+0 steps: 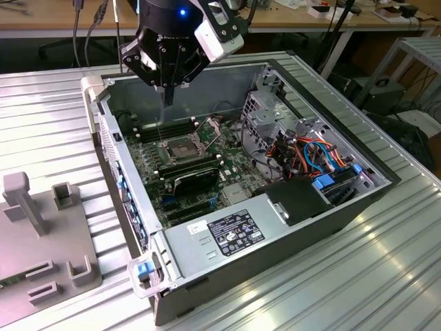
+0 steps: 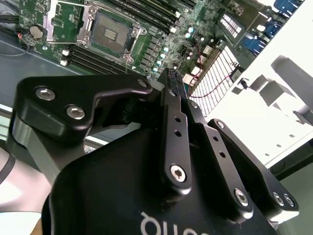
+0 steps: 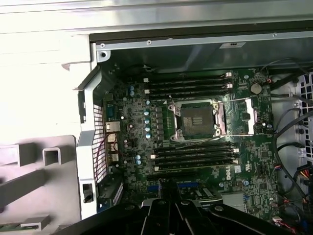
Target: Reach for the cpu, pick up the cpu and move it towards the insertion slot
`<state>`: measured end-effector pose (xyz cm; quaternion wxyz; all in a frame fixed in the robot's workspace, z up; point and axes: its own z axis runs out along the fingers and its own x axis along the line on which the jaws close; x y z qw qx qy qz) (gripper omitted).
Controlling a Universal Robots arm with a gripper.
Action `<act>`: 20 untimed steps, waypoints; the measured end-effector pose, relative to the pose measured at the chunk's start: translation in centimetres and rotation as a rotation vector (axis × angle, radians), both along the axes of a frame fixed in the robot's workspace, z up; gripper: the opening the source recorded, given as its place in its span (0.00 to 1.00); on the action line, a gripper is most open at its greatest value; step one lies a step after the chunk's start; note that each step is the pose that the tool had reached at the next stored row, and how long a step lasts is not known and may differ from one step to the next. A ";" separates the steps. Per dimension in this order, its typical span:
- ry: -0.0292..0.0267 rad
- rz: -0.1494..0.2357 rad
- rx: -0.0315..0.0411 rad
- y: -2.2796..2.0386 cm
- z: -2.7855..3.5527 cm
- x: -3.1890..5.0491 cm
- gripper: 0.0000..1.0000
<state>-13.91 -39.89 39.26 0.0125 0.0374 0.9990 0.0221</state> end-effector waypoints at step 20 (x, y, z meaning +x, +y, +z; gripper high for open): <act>0.0000 0.000 0.0000 0.00 -0.03 -2.43 0.11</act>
